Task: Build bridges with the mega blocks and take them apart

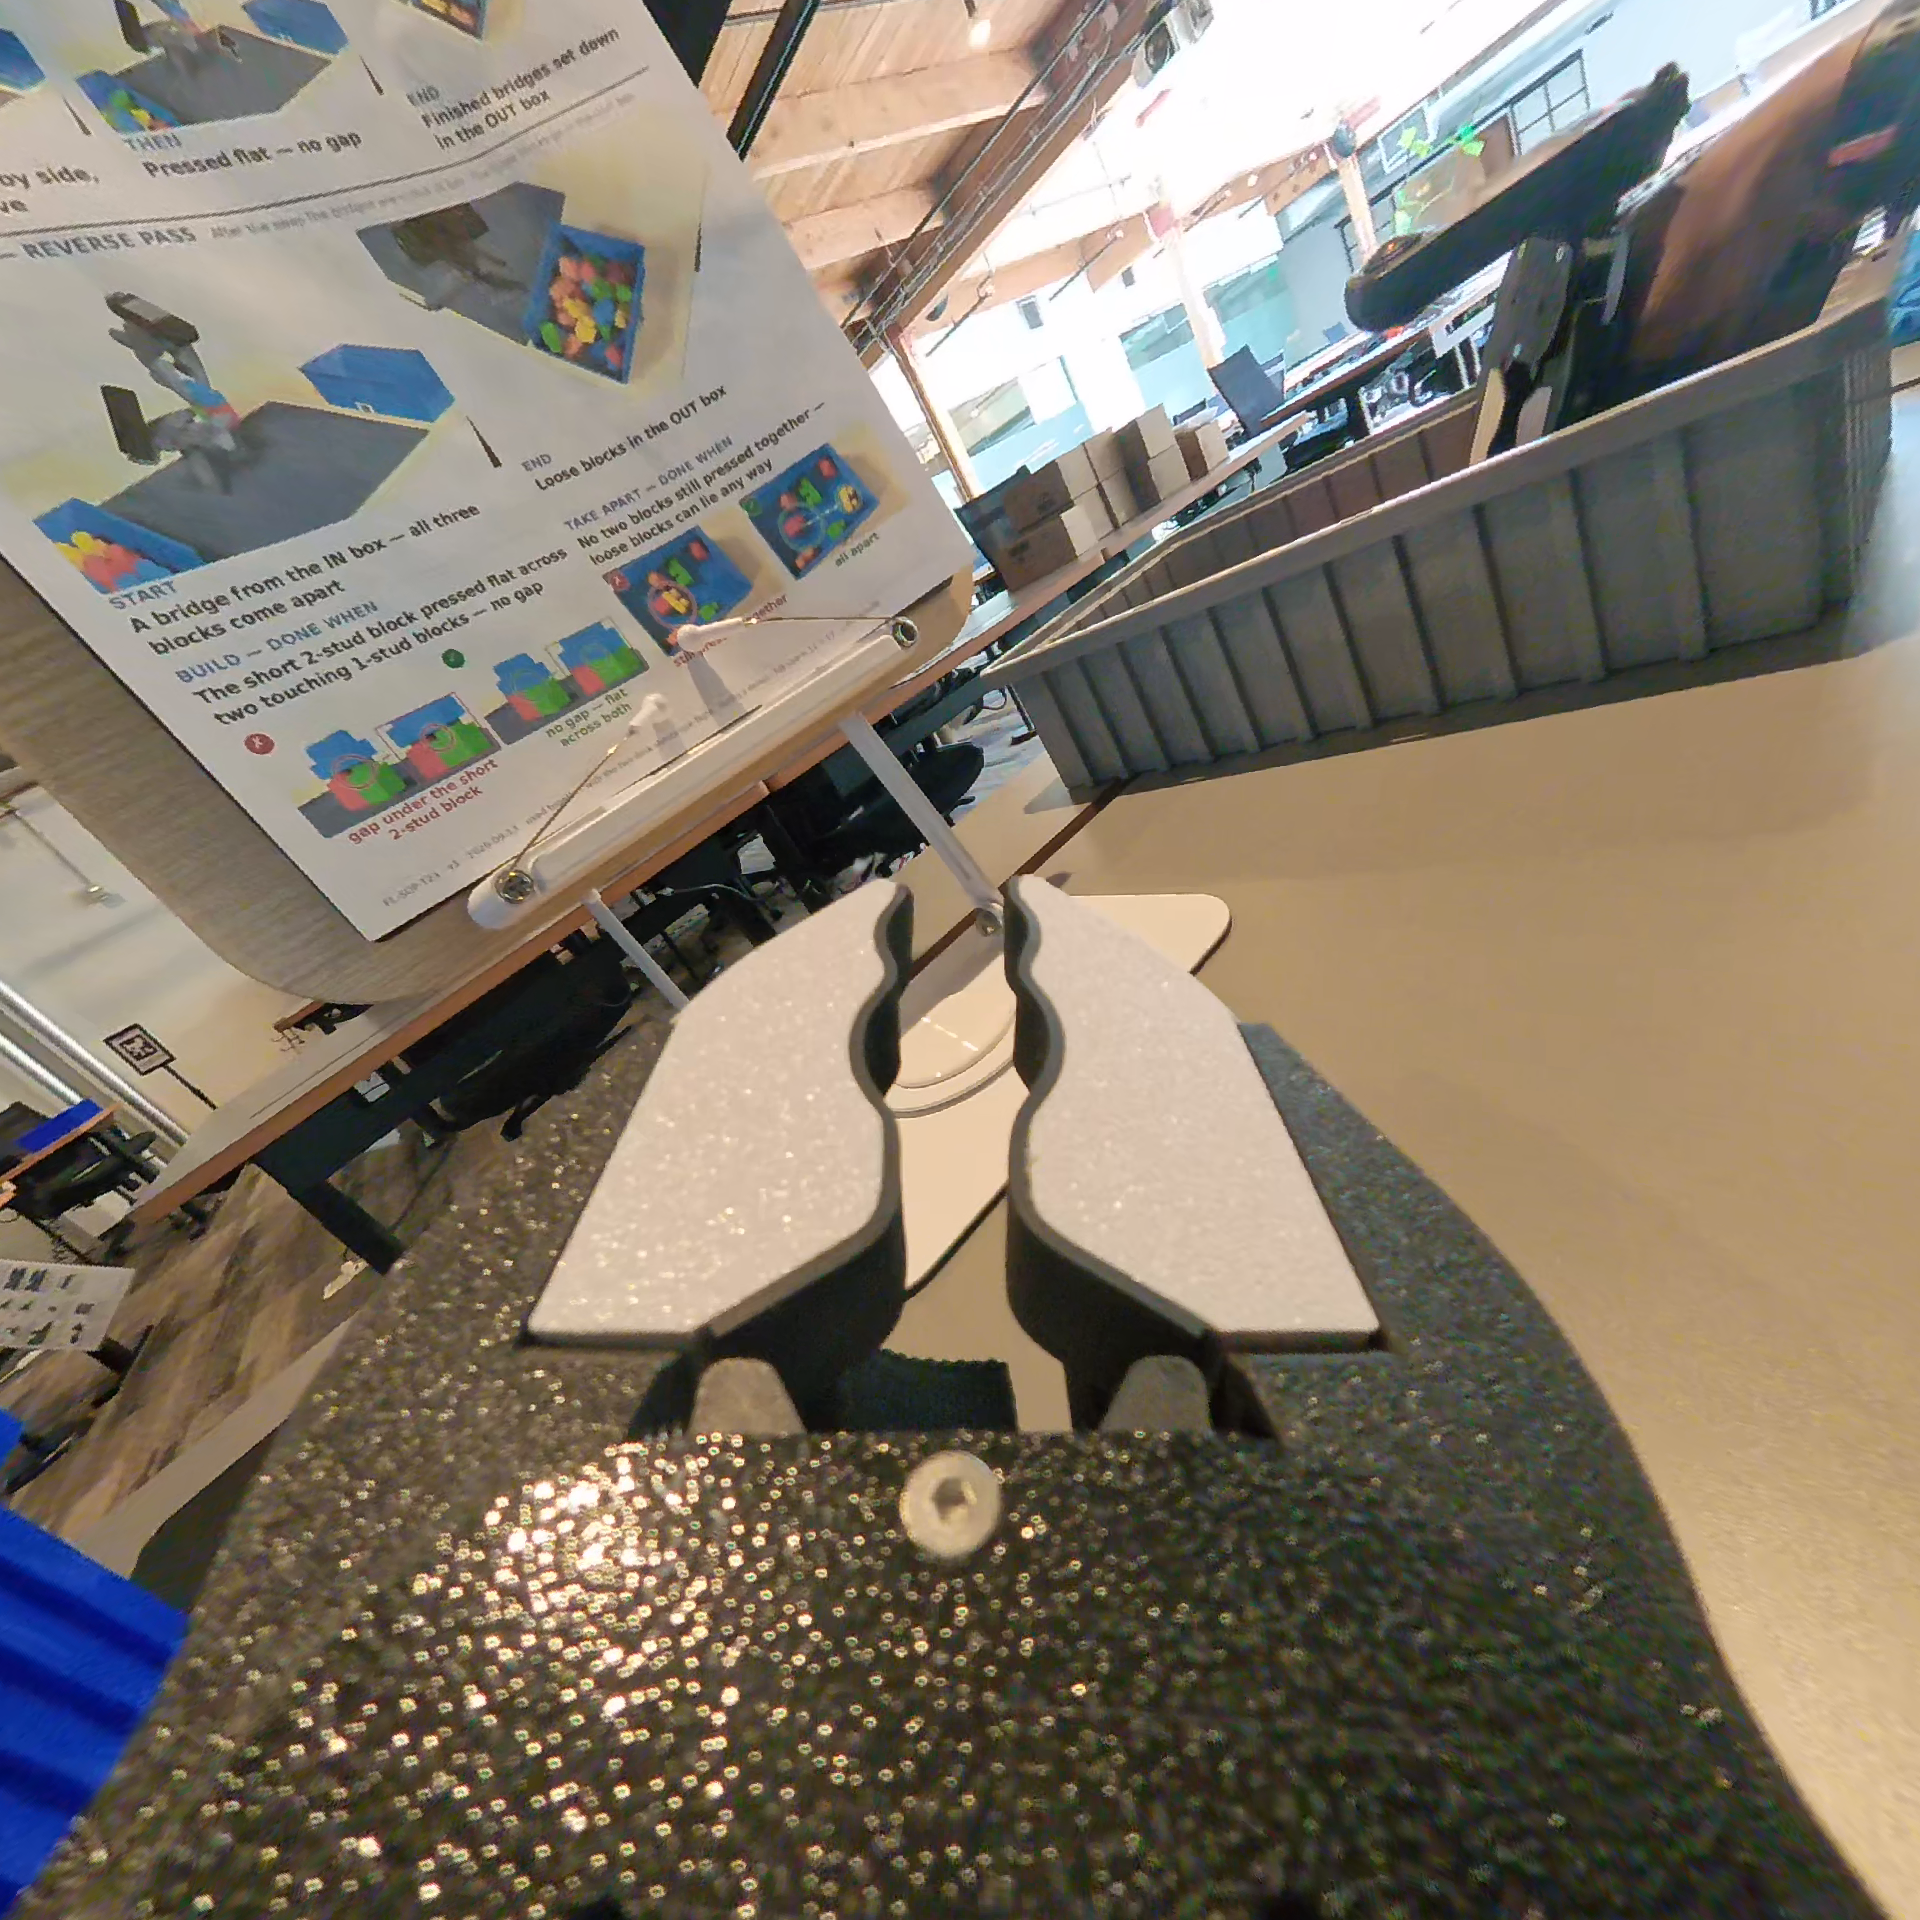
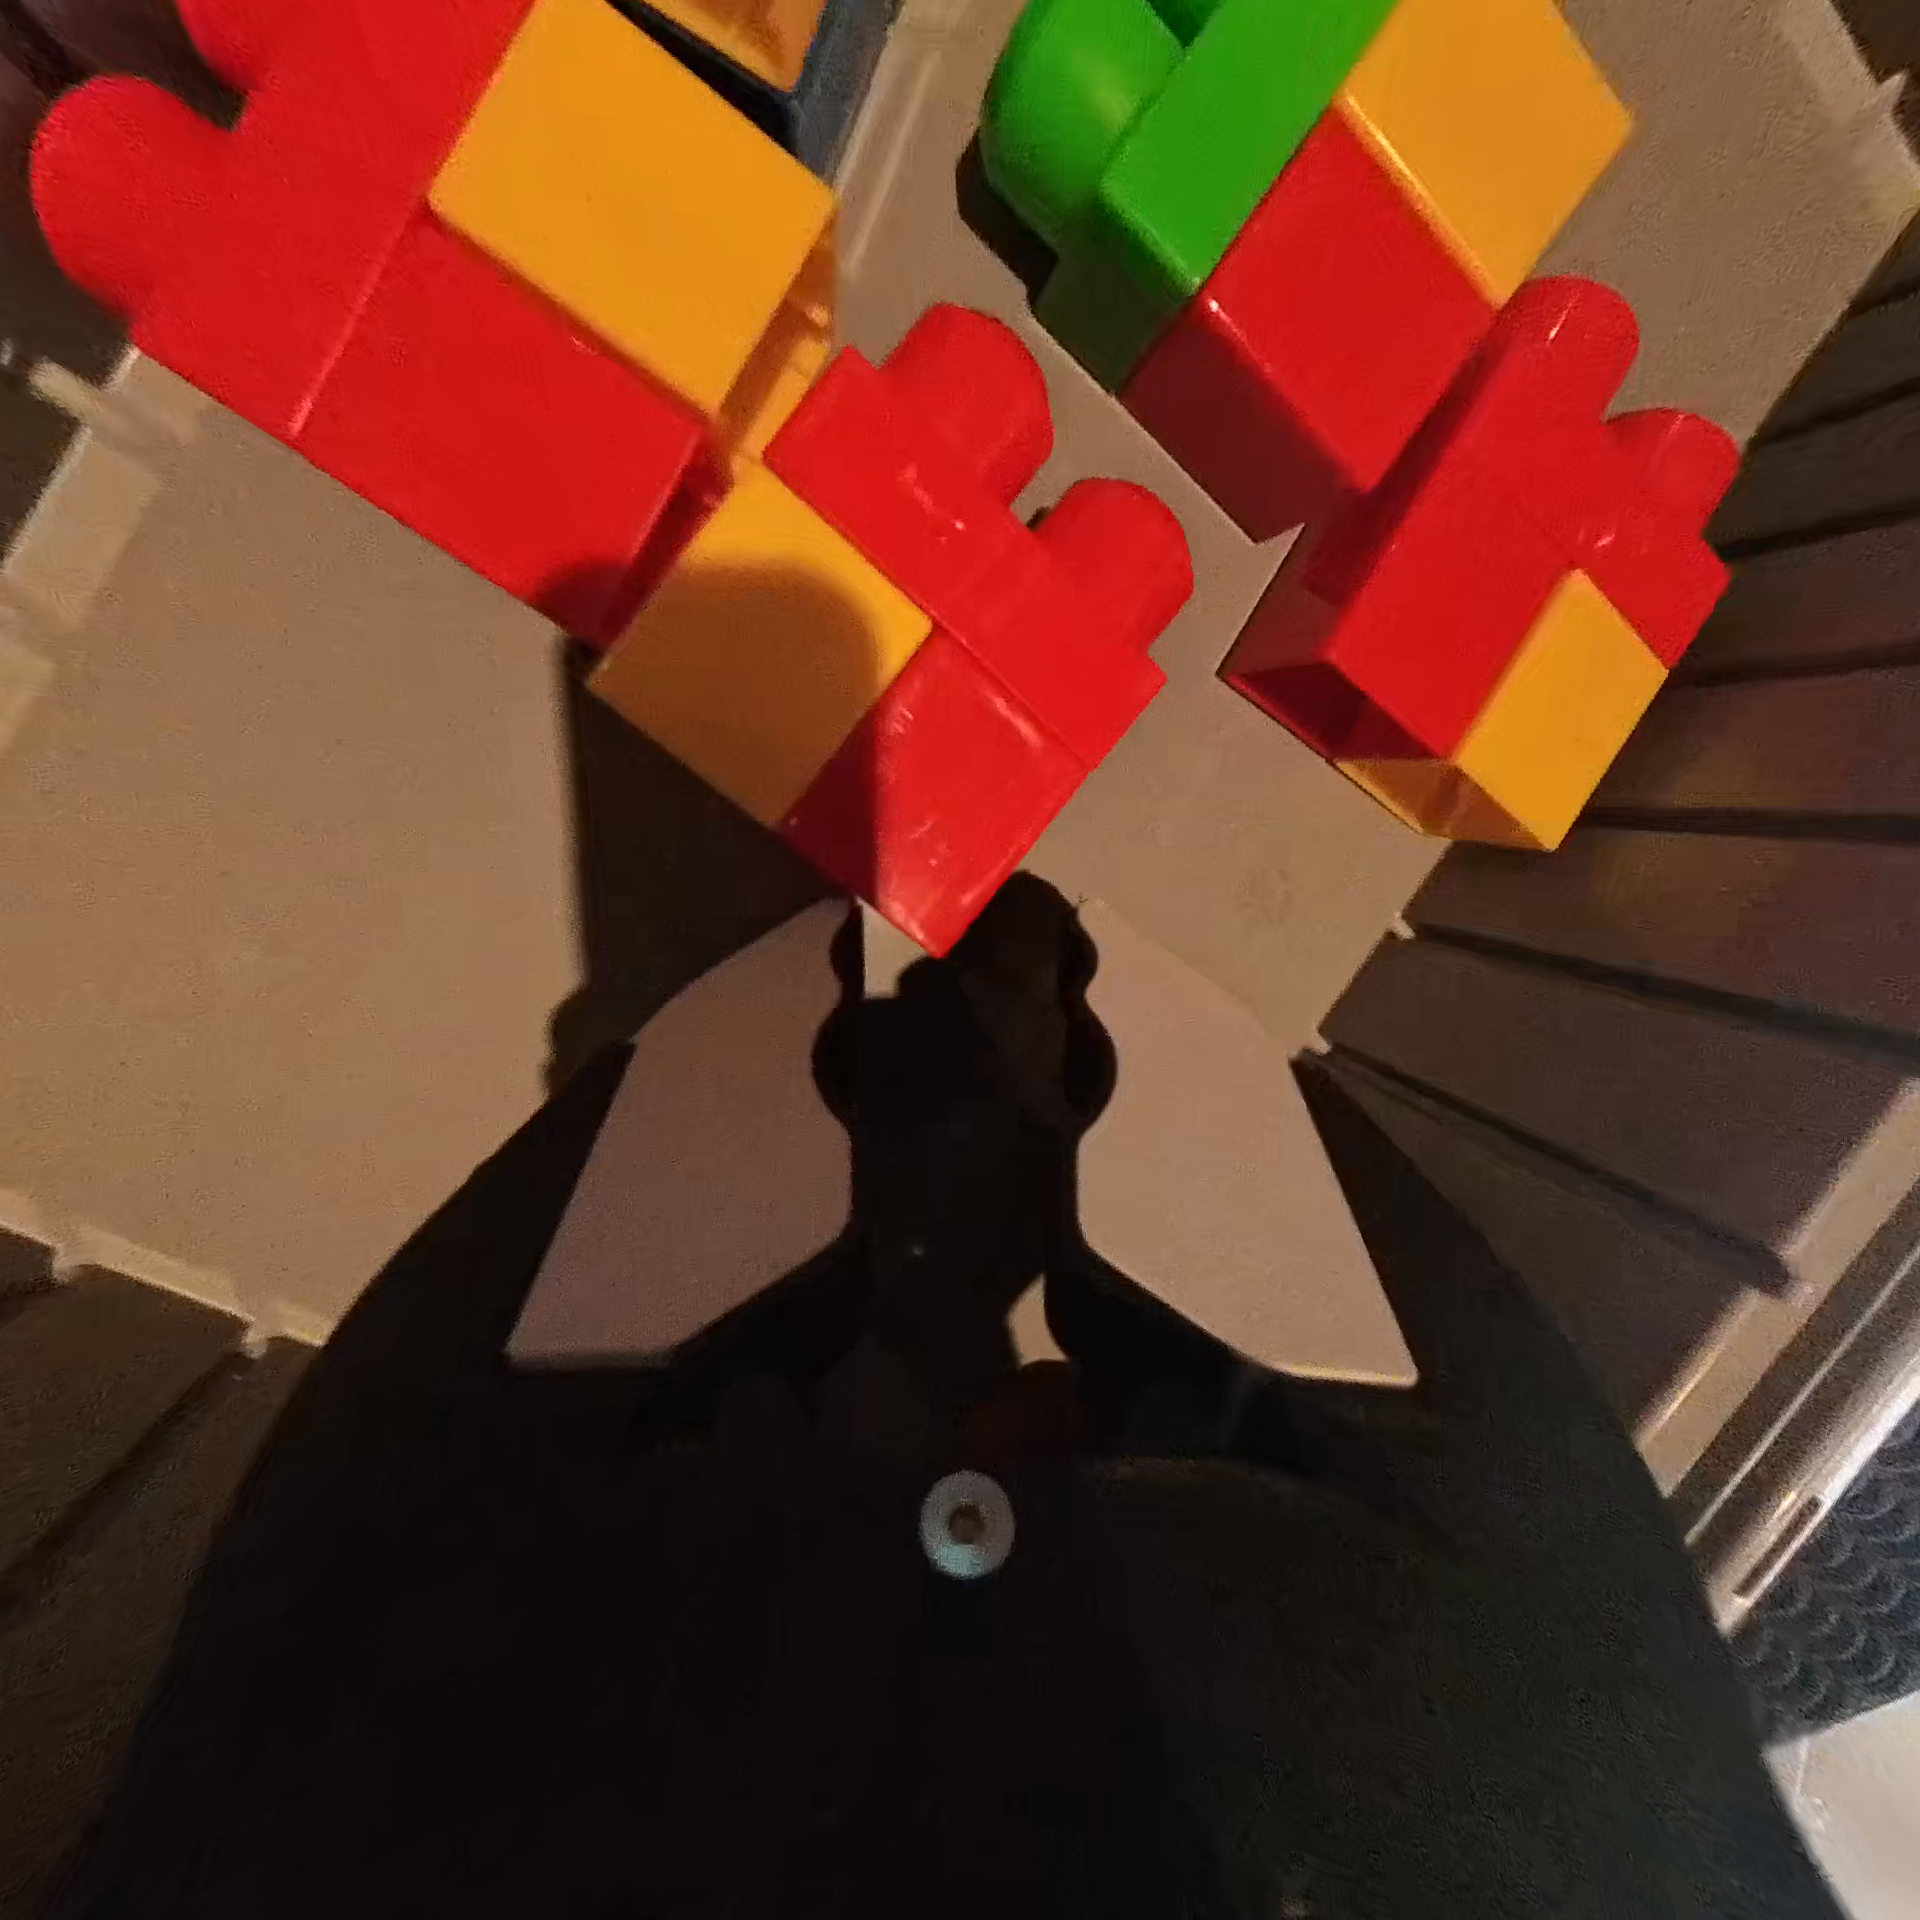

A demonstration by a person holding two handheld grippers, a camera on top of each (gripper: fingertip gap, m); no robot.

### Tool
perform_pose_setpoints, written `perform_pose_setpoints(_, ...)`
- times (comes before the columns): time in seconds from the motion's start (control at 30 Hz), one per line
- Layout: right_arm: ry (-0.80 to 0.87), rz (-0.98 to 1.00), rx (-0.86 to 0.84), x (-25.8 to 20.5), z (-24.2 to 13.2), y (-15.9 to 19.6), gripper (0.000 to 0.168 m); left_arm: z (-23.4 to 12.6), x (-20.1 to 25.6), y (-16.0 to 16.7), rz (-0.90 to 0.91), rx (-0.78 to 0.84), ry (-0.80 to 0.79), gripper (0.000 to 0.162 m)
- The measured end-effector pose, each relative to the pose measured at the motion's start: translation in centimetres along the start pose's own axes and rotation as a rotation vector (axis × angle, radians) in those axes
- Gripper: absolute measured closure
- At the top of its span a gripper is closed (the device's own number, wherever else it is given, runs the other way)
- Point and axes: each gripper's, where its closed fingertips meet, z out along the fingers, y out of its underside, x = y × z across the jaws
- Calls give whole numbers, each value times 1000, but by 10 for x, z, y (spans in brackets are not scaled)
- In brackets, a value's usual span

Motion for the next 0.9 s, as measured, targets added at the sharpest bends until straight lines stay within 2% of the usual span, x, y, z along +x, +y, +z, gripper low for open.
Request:
perform_pose_setpoints(0.13,-26,33,60,-1,-2,-8,136,0,0,1,-2,-2,-2,146)
perform_pose_setpoints(0.37,5,74,159,8,-12,-22,159,1,1,0,5,-4,0,146)
perform_pose_setpoints(0.73,14,141,228,14,-31,-34,163,-1,-1,-2,12,4,-11,146)
perform_pose_setpoints(0.9,86,127,333,19,-66,-51,163,-2,-2,-5,-1,16,-14,147)
